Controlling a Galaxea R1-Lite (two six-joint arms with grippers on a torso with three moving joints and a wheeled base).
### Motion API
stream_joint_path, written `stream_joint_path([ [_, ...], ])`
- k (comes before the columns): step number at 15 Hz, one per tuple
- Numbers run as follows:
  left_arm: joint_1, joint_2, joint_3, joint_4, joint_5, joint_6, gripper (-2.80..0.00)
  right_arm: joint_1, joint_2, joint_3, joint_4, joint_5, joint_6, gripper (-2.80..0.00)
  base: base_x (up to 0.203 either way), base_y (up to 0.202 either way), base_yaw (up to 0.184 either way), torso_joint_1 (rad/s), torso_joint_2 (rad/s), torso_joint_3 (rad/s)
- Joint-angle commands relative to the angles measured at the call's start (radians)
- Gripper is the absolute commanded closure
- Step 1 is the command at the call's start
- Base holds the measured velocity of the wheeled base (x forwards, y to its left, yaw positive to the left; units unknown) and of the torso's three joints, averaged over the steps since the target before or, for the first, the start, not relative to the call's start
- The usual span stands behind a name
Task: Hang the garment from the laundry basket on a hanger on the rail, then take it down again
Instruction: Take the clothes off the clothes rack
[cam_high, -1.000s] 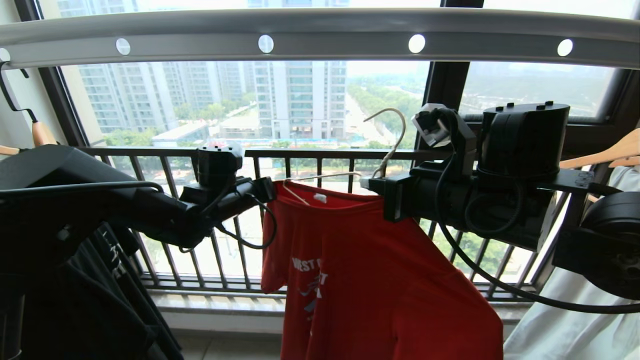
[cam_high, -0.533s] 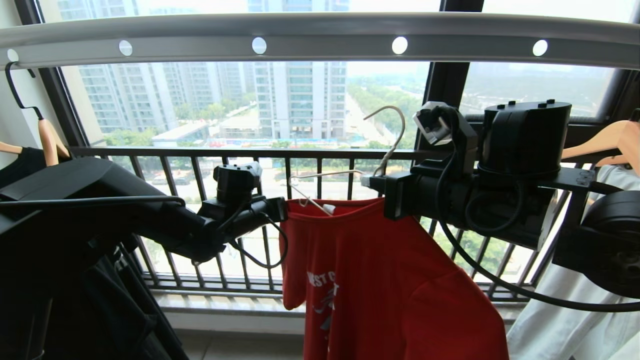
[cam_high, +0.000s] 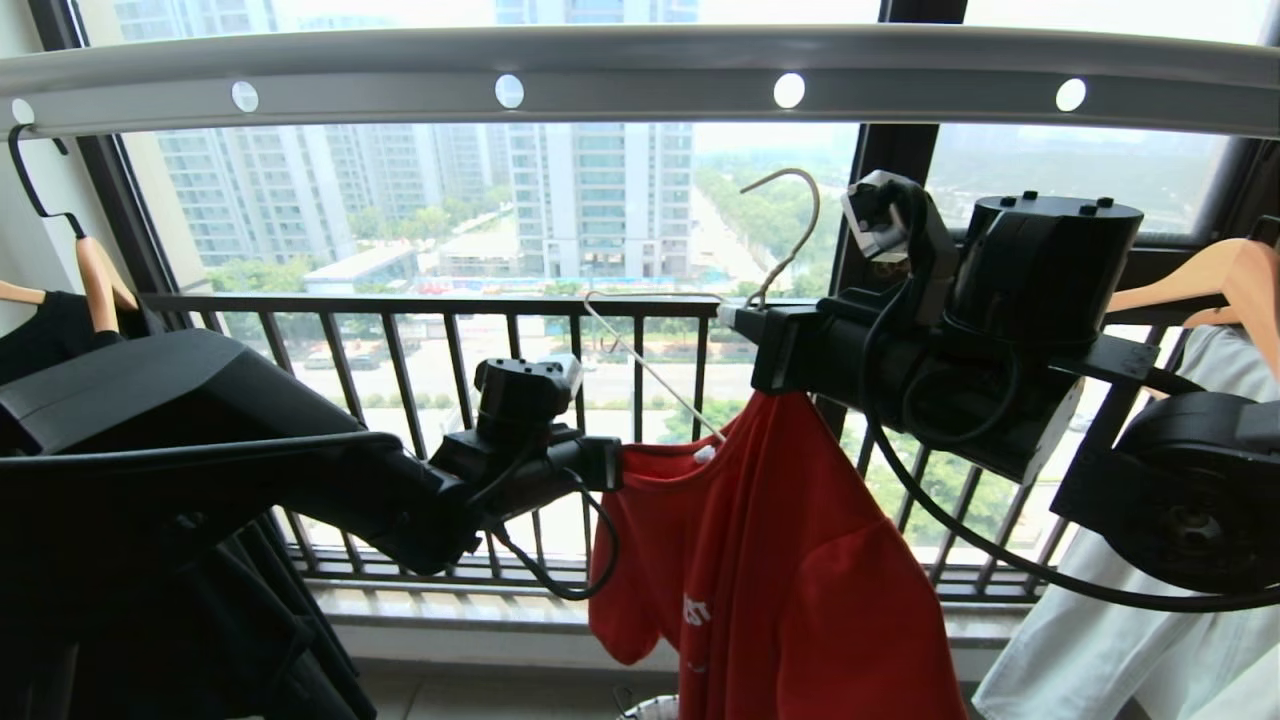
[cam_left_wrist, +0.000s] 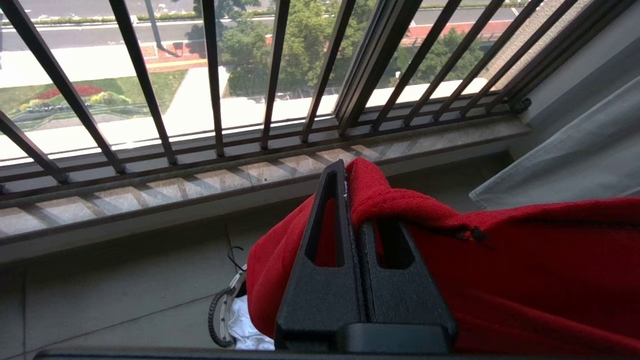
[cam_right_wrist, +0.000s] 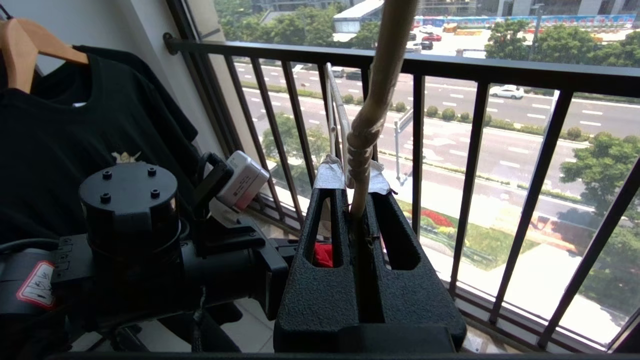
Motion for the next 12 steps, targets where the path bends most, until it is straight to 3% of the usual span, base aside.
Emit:
stream_joint_path([
  [1, -0.033, -0.089, 0.040, -0.004, -0.001, 0.000, 0.00, 0.000, 0.037, -0.005, -0.056, -0.037, 0.003, 0.00, 0.000, 0.000, 0.000, 0.000, 0.00, 0.000],
  [5, -0.110, -0.193, 0.110, -0.003, -0.003, 0.012, 0.00, 0.000, 0.039, -0.019, -0.142, -0.074, 0.023, 0.00, 0.000, 0.000, 0.000, 0.000, 0.00, 0.000],
  [6, -0.127, -0.223, 0.144, -0.002, -0.004, 0.040, 0.00, 0.000, 0.039, -0.019, -0.148, -0.074, 0.026, 0.00, 0.000, 0.000, 0.000, 0.000, 0.00, 0.000],
  [9, -0.135, -0.246, 0.231, 0.003, -0.041, 0.233, 0.00, -0.003, 0.039, -0.022, -0.148, -0.085, 0.026, 0.00, 0.000, 0.000, 0.000, 0.000, 0.00, 0.000],
  [12, -0.136, -0.254, 0.324, 0.003, -0.154, 0.347, 0.00, -0.015, 0.039, -0.026, -0.149, -0.091, 0.025, 0.00, 0.000, 0.000, 0.000, 0.000, 0.00, 0.000],
])
